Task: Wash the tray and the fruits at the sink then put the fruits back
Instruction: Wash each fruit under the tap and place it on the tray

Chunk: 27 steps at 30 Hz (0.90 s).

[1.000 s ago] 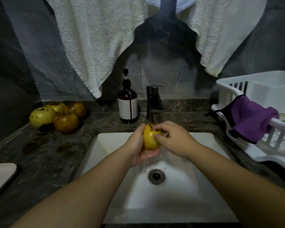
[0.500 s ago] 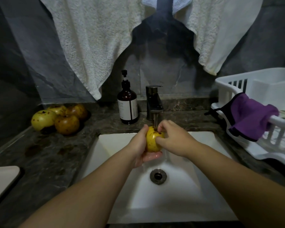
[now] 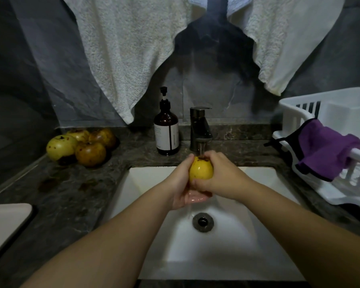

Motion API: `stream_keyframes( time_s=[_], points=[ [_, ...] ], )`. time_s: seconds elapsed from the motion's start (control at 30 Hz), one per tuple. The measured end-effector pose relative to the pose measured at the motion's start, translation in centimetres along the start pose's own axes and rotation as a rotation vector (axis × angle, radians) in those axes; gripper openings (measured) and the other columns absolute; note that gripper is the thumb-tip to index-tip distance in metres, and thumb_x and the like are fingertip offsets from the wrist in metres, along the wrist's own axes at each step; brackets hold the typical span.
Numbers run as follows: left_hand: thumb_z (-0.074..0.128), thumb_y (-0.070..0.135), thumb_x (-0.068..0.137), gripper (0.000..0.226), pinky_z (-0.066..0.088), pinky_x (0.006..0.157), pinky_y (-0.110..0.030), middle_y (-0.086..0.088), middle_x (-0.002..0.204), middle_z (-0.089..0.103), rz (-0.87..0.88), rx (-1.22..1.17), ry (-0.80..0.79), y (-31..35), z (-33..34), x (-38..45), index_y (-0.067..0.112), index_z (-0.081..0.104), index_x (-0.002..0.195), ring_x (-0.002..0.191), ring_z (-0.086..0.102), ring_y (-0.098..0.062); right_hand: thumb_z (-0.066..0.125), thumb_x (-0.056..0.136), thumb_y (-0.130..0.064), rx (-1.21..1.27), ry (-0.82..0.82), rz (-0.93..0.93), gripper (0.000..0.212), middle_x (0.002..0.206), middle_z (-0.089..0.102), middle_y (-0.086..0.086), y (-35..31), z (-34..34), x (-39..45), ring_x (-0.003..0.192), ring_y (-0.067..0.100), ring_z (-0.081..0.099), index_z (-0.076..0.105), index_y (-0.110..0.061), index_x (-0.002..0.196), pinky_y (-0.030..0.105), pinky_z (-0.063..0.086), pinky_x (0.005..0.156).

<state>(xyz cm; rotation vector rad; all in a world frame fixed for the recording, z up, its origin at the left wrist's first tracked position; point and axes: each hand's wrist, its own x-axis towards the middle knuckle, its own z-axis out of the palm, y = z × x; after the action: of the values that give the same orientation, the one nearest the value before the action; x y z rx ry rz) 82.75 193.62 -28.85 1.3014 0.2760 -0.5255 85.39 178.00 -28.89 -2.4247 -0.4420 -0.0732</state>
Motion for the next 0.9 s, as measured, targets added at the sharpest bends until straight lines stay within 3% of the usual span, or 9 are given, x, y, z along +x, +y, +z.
stream_keyframes(
  time_s=[0.13,0.2,0.27,0.33,0.43,0.57,0.67,0.77,0.9],
  points=[
    [0.055,0.079,0.088,0.074,0.063,0.064,-0.038,-0.018,0.124,0.072,0.066,0.079,0.001,0.1,-0.3,0.2,0.027,0.06,0.14,0.098,0.076,-0.031,0.067,0.081,-0.062,0.369,-0.033,0.15,0.052,0.11,0.062,-0.005,0.6,-0.4,0.4,0.093,0.013,0.063,0.052,-0.038,0.124,0.027,0.048,0.066],
    [0.058,0.073,0.09,0.066,0.063,0.063,-0.035,-0.017,0.121,0.075,0.077,0.02,-0.038,0.3,-0.2,0.1,0.026,0.064,0.136,0.105,0.076,-0.033,0.056,0.091,-0.066,0.496,-0.074,0.245,0.045,0.106,0.066,-0.001,0.5,-0.1,0.5,0.084,0.017,0.068,0.052,-0.037,0.124,0.027,0.048,0.056],
    [0.059,0.067,0.094,0.064,0.063,0.057,-0.033,-0.022,0.119,0.075,0.055,-0.041,-0.071,0.3,-0.1,0.0,0.02,0.064,0.136,0.102,0.077,-0.035,0.051,0.091,-0.072,0.569,-0.077,0.277,0.048,0.103,0.069,0.002,0.4,0.1,0.5,0.071,0.016,0.07,0.054,-0.037,0.124,0.026,0.047,0.05],
    [0.058,0.064,0.096,0.064,0.061,0.051,-0.031,-0.027,0.117,0.073,0.035,-0.079,-0.087,0.3,-0.1,0.0,0.014,0.064,0.136,0.093,0.078,-0.037,0.057,0.084,-0.076,0.561,-0.1,0.228,0.057,0.106,0.069,0.001,0.5,0.0,0.4,0.074,0.015,0.068,0.052,-0.042,0.129,0.025,0.045,0.05],
    [0.054,0.065,0.098,0.065,0.059,0.046,-0.03,-0.029,0.113,0.074,0.019,-0.092,-0.079,0.3,-0.3,0.1,0.011,0.064,0.132,0.08,0.079,-0.036,0.068,0.073,-0.065,0.531,-0.19,0.159,0.067,0.109,0.066,0.0,0.6,-0.1,0.2,0.075,0.014,0.068,0.044,-0.051,0.135,0.024,0.046,0.05],
    [0.051,0.06,0.1,0.059,0.055,0.045,-0.022,-0.022,0.105,0.077,0.035,-0.026,-0.049,0.1,-0.3,0.2,0.01,0.063,0.128,0.077,0.077,-0.028,0.06,0.087,-0.062,0.671,-0.17,0.257,0.058,0.104,0.072,0.012,0.7,0.2,0.6,0.059,0.018,0.065,0.045,-0.043,0.14,0.028,0.043,0.049],
    [0.047,0.065,0.101,0.067,0.049,0.043,-0.017,-0.017,0.084,0.075,0.057,-0.004,-0.021,0.0,0.2,0.4,0.006,0.063,0.128,0.058,0.07,-0.018,0.051,0.099,-0.058,0.62,-0.099,0.245,0.044,0.099,0.07,0.011,0.4,0.6,0.9,0.054,0.016,0.064,0.045,-0.043,0.14,0.025,0.044,0.046],
    [0.048,0.071,0.098,0.07,0.053,0.045,-0.018,-0.018,0.083,0.073,0.074,-0.008,0.008,0.2,0.4,0.4,0.01,0.061,0.13,0.058,0.07,-0.017,0.061,0.095,-0.058,0.616,-0.069,0.214,0.048,0.094,0.07,0.008,0.0,0.7,0.8,0.053,0.013,0.063,0.047,-0.044,0.139,0.025,0.045,0.046],
    [0.046,0.07,0.1,0.063,0.055,0.047,-0.019,-0.015,0.082,0.072,0.072,0.0,0.033,0.3,0.1,0.2,0.018,0.059,0.134,0.063,0.067,-0.018,0.066,0.097,-0.04,0.711,-0.196,0.221,0.06,0.102,0.07,0.014,0.2,0.2,0.3,0.061,0.016,0.064,0.037,-0.041,0.15,0.028,0.05,0.053]
  ],
)
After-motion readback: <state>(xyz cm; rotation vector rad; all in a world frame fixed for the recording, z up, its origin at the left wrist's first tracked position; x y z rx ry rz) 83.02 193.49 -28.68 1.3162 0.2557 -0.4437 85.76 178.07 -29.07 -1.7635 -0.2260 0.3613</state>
